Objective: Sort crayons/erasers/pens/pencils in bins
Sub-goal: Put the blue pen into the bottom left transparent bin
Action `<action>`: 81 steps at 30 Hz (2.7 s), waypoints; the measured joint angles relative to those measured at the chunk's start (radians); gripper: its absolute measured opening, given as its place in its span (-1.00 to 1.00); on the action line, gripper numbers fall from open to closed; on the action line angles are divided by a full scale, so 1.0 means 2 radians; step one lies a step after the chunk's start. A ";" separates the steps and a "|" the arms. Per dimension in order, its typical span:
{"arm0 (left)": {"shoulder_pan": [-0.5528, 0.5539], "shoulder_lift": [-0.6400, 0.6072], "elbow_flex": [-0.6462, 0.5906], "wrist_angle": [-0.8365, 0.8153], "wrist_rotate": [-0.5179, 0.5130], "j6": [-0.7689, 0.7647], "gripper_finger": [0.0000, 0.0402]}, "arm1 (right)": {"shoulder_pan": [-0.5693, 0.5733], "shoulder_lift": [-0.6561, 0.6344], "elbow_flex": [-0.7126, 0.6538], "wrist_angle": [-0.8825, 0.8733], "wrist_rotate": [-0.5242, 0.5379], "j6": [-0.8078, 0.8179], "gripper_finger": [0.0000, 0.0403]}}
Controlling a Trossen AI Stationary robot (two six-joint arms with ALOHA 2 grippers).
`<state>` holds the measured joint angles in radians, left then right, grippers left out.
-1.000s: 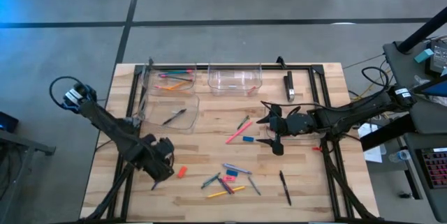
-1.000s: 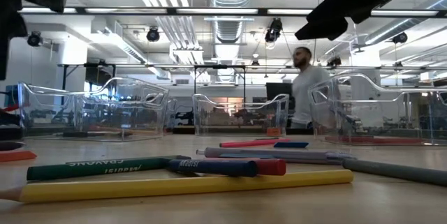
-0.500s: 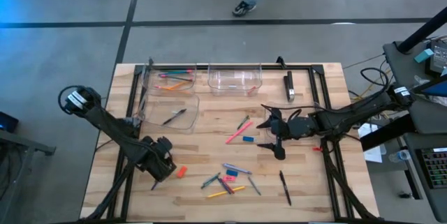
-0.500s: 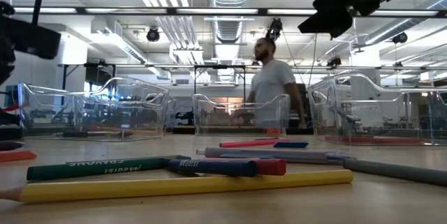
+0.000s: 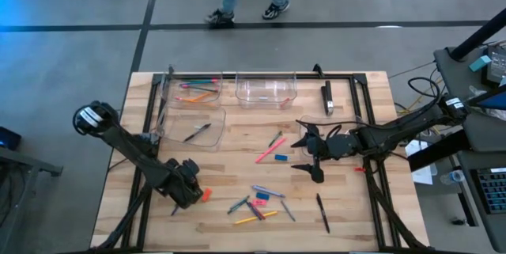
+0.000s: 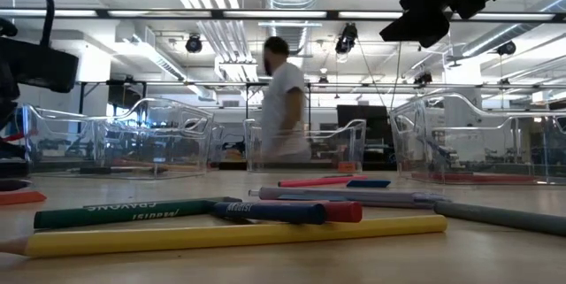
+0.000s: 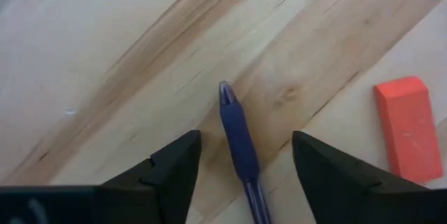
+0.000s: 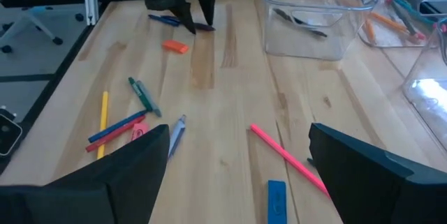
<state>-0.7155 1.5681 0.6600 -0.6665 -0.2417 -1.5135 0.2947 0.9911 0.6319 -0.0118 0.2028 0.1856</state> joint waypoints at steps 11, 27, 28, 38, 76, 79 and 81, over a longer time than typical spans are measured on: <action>0.001 -0.009 0.007 -0.036 0.002 -0.011 -0.84 | 0.000 0.000 0.000 0.000 0.000 -0.001 0.63; 0.001 -0.189 0.026 -0.035 -0.097 0.101 -0.92 | 0.000 0.000 0.000 0.000 0.000 -0.099 0.63; 0.001 -0.196 0.031 -0.036 -0.108 0.118 -0.92 | 0.000 0.000 0.000 0.000 0.000 -0.098 0.63; 0.059 -0.242 0.128 -0.113 -0.160 0.343 -0.92 | 0.000 0.000 0.000 0.000 0.000 -0.093 0.63; 0.296 -0.162 0.179 -0.203 -0.102 0.647 -0.93 | 0.000 0.000 0.000 0.000 0.000 -0.093 0.63; 0.298 -0.162 0.179 -0.203 -0.102 0.649 -0.93 | 0.000 0.000 0.000 0.000 0.000 -0.093 0.63; 0.299 -0.163 0.179 -0.203 -0.104 0.652 -0.93 | 0.000 0.000 0.000 0.000 0.000 -0.093 0.63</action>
<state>-0.1171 1.2423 1.0174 -1.0724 -0.4490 -0.2104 0.2943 0.9911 0.6319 -0.0124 0.2034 -0.0006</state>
